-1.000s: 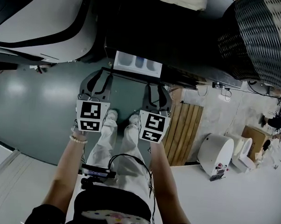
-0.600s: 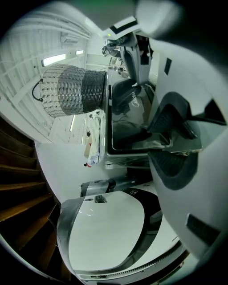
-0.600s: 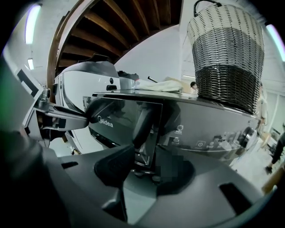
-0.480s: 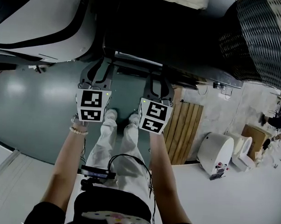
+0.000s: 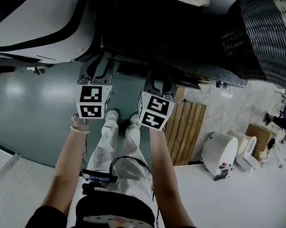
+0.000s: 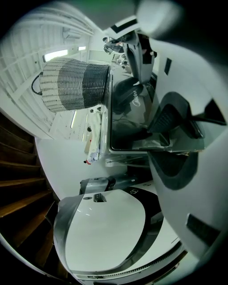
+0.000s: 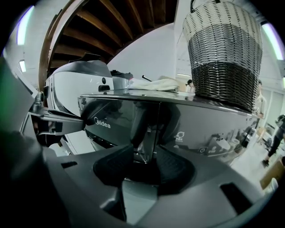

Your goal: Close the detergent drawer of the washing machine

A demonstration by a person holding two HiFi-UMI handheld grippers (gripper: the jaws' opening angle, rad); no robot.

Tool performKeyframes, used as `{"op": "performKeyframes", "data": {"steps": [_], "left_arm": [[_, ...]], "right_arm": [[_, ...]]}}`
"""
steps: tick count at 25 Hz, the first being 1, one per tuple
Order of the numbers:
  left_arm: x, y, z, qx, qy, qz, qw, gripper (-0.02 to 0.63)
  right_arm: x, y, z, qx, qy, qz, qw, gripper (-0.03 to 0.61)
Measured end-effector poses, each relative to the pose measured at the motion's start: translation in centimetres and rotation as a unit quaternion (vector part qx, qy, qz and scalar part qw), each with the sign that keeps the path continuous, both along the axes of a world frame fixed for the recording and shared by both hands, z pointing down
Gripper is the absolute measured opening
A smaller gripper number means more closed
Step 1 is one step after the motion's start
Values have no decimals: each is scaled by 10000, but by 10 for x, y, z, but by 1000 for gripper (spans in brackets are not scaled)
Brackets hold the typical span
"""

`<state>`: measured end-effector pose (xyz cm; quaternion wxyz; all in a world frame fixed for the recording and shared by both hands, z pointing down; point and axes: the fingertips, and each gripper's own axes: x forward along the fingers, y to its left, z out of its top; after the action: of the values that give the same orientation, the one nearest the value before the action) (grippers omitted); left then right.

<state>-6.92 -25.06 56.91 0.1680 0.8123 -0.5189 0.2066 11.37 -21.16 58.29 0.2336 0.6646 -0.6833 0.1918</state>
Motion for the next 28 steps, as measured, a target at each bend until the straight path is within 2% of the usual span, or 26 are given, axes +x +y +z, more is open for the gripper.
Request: {"op": "performKeyframes", "data": {"steps": [10,15,20,24,28], "left_arm": [[3,12,-4,-94,242,-18,9997,127],[8,36,-10,-111,184,186,9996,95],[16,62,-27,-36,125,511,9986,17],[25,79,-47,-11,165,832,9964,11],[30,96,-65,-33,308,920,9953,11]], "right_arm": [[-1,10,-4,151,-62,-200,9997,143],[-3,28,-10,129,-55,-367,9992,99],[-4,50,-24,116,-43,-594,9982,6],[-9,66,-36,108,-29,-840,9964,5],[-9,77,-59,264,-101,-881,9957,5]]}}
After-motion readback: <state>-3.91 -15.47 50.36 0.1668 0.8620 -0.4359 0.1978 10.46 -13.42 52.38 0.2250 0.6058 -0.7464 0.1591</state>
